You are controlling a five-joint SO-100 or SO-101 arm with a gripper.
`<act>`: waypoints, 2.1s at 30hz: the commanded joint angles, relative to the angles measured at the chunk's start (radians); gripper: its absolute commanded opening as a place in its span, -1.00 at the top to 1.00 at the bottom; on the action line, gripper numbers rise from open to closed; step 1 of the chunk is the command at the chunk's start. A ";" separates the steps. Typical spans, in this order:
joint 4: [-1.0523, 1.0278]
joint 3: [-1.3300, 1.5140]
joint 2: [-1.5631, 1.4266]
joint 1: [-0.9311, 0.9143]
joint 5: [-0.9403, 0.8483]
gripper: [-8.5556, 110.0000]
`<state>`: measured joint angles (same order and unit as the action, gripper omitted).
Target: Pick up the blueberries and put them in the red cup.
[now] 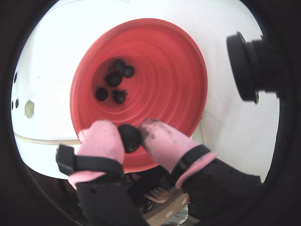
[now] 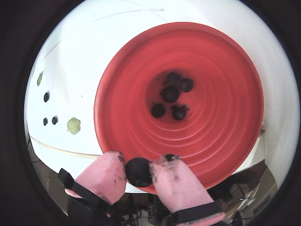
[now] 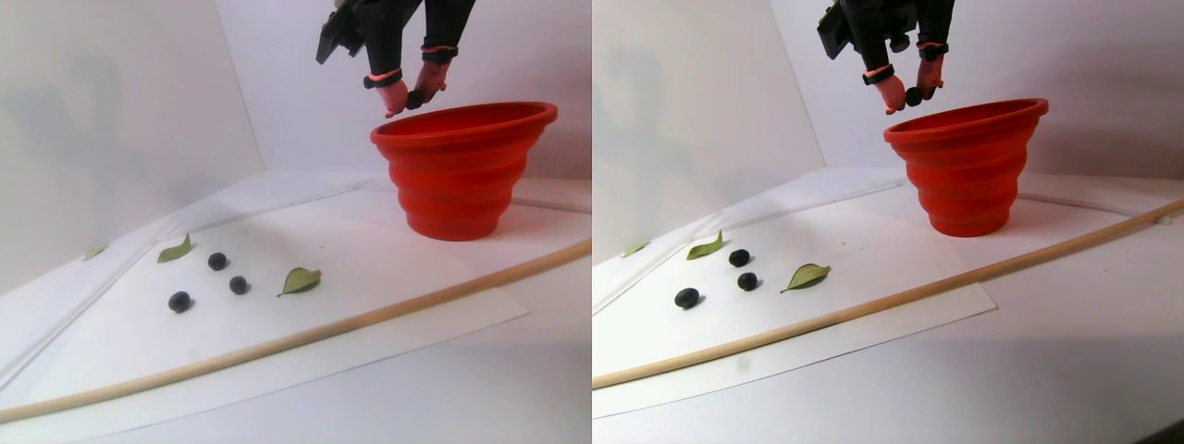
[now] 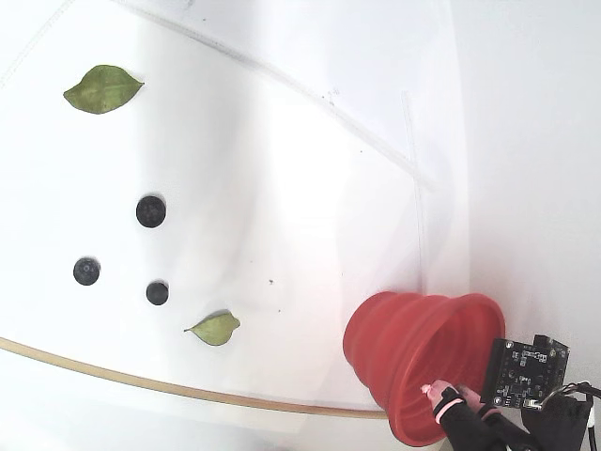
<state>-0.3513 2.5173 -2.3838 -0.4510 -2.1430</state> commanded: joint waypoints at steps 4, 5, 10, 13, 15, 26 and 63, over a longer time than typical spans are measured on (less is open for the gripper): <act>0.015 -0.086 0.003 -0.029 -0.017 0.63; 0.017 -0.087 0.006 -0.029 -0.018 0.61; 0.018 -0.095 0.003 -0.014 -0.015 0.59; 0.018 -0.094 -0.009 0.000 -0.012 0.59; 0.017 -0.092 -0.014 0.012 -0.012 0.59; -0.015 -0.074 -0.074 0.097 0.000 0.61; 0.003 0.087 -0.061 0.471 0.017 0.61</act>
<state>-0.3789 2.6124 -2.4237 -0.0138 -2.1215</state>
